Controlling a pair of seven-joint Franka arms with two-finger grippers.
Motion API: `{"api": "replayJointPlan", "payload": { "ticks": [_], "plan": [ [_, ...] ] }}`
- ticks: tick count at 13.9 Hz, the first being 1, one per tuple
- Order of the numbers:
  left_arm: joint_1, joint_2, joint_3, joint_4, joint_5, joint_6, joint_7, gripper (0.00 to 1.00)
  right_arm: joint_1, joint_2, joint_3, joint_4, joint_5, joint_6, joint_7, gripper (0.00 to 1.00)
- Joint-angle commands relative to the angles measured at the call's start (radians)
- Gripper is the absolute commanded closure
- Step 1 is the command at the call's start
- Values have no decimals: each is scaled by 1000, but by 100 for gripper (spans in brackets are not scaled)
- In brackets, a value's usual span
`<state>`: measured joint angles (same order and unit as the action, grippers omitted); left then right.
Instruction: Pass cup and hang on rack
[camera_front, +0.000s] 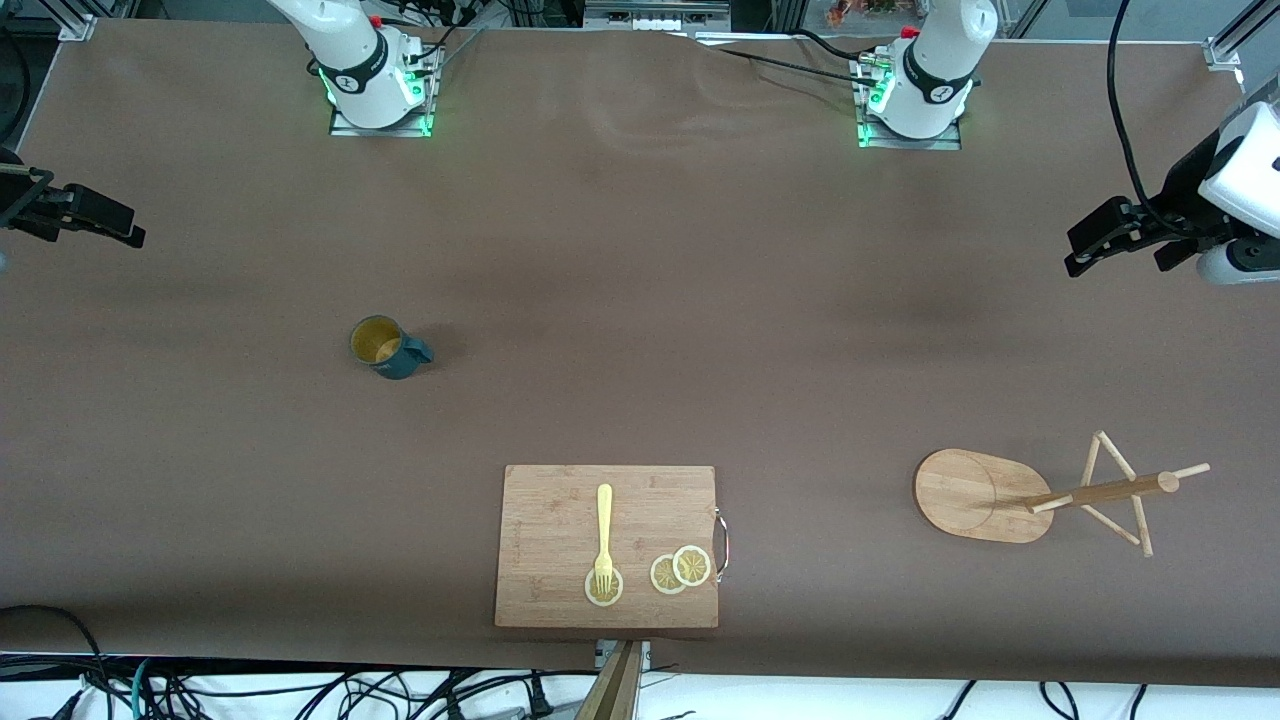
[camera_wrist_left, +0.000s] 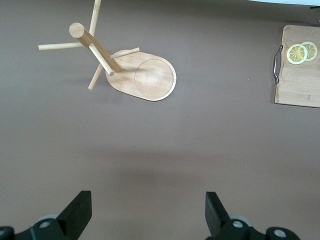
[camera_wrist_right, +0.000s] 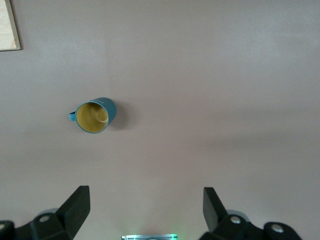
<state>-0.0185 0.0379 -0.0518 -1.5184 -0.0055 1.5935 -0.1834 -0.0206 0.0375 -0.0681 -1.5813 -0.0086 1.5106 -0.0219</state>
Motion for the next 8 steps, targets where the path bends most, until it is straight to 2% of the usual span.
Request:
{"api": "replayJointPlan", "payload": {
  "ticks": [1,8],
  "plan": [
    [-1,0,3,9,1,-6,21,0,5,10,-2,26,-8,-14,3,0],
    [-3,0,3,9,1,-4,22,0,7,10,-2,27,-14,-20,-7,0]
  ]
}}
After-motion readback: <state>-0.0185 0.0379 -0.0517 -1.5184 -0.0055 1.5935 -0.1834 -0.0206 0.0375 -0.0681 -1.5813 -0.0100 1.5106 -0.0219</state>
